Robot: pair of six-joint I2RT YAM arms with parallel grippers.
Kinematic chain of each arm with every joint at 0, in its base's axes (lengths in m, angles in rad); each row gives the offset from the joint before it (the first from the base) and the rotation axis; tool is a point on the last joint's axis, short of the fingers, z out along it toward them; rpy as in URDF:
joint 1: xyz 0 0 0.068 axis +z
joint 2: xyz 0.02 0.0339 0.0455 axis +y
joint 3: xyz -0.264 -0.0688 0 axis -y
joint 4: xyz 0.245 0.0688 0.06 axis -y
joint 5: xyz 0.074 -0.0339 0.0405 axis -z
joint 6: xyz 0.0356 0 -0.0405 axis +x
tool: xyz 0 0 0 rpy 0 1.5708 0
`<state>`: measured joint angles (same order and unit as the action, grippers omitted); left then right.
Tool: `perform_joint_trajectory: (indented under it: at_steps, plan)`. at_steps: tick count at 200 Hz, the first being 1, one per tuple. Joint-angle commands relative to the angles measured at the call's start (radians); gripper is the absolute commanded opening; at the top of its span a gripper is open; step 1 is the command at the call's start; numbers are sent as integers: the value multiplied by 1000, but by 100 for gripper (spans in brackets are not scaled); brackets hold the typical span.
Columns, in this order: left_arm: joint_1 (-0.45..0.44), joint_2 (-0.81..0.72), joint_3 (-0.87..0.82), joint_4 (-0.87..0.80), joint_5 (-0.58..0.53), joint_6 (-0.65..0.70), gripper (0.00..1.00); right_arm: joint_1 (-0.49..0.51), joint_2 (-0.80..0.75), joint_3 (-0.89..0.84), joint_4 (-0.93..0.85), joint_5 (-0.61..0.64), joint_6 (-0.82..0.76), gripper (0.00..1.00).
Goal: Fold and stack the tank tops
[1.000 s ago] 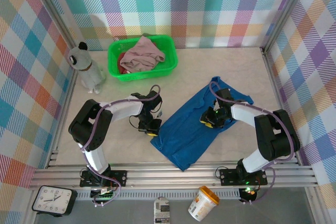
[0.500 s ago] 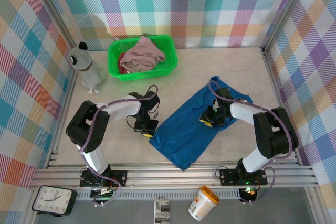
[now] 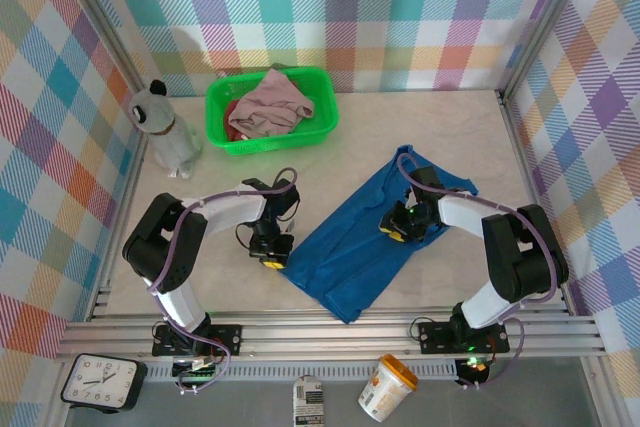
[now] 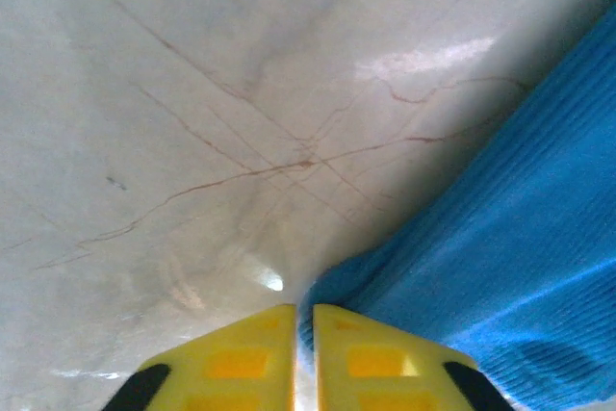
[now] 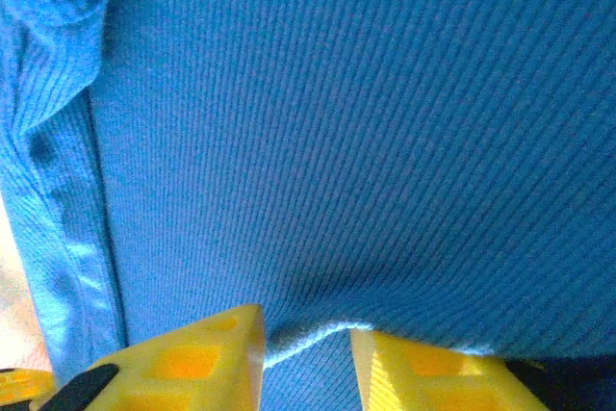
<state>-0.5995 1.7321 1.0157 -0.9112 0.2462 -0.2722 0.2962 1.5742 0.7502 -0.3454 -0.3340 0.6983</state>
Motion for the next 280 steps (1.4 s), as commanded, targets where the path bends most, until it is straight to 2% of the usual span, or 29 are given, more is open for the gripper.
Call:
perform_joint_trajectory:
  at_steps: [1,26,52,82,128,160,182,242,280]
  plan:
    - [10,-14,11,-32,20,-6,21,7,-33,12,-41,36,-35,34]
    - [9,-14,68,-85,-17,6,36,11,-108,25,-108,43,-79,39]
    - [3,-10,146,-97,-3,3,41,11,-158,10,-178,78,-113,43]
    - [-29,57,209,-15,85,-18,42,-14,-130,6,-162,116,-136,45]
    - [-92,197,284,80,141,-22,43,-88,-87,50,-203,160,-167,46]
    - [-101,272,299,119,166,-15,43,-98,-47,40,-186,134,-171,47]
    - [-103,313,325,116,161,-1,43,-100,22,65,-152,122,-177,47]
    - [-70,422,476,38,47,61,44,-132,168,200,-146,169,-232,47]
    - [-46,471,567,27,49,74,44,-158,204,284,-184,158,-271,46]
